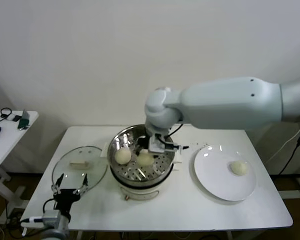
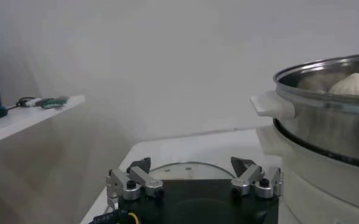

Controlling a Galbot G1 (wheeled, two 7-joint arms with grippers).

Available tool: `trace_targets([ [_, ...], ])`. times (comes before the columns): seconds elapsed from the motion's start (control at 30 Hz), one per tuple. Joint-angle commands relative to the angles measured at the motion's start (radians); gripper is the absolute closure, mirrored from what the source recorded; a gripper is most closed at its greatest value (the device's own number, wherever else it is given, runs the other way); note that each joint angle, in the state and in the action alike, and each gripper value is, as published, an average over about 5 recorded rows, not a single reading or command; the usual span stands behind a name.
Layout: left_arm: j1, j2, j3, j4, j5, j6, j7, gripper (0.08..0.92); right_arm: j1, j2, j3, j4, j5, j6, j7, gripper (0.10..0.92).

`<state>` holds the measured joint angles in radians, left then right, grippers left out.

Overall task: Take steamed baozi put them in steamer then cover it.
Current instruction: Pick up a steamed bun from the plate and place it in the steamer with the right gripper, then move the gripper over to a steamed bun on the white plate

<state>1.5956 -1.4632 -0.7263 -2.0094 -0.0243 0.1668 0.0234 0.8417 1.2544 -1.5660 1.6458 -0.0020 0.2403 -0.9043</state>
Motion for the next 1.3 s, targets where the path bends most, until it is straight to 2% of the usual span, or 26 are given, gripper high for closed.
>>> trace_targets([
  [0.03, 0.001, 0.000, -0.002, -0.006, -0.001, 0.000, 0.001, 0.177, -0.103, 0.053, 0.001, -0.026, -0.074, 0.008, 0.021, 0.385],
  [0.63, 0.008, 0.002, -0.003, -0.008, -0.002, -0.007, 0.003, 0.177, -0.148, 0.074, -0.002, -0.082, -0.099, 0.011, 0.020, 0.376],
  [0.87, 0.007, 0.001, -0.004, -0.007, -0.007, -0.008, 0.002, 0.177, -0.137, 0.054, 0.040, -0.120, -0.064, 0.015, 0.060, 0.232],
  [1.03, 0.004, 0.000, 0.005, -0.004, -0.008, -0.008, 0.003, 0.177, -0.019, -0.043, 0.061, -0.165, 0.153, 0.074, -0.019, 0.204],
  [1.13, -0.002, -0.002, 0.007, -0.007, -0.007, -0.003, 0.005, 0.177, 0.089, -0.120, 0.009, -0.217, 0.338, 0.079, -0.108, 0.203],
  [1.23, -0.010, -0.002, 0.012, -0.006, -0.006, 0.001, 0.006, 0.177, 0.197, -0.225, -0.094, -0.292, 0.577, -0.029, -0.186, 0.202],
  [1.3, -0.016, -0.001, 0.017, -0.003, -0.005, 0.002, 0.007, 0.177, 0.256, -0.309, -0.165, -0.322, 0.719, -0.160, -0.211, 0.202],
])
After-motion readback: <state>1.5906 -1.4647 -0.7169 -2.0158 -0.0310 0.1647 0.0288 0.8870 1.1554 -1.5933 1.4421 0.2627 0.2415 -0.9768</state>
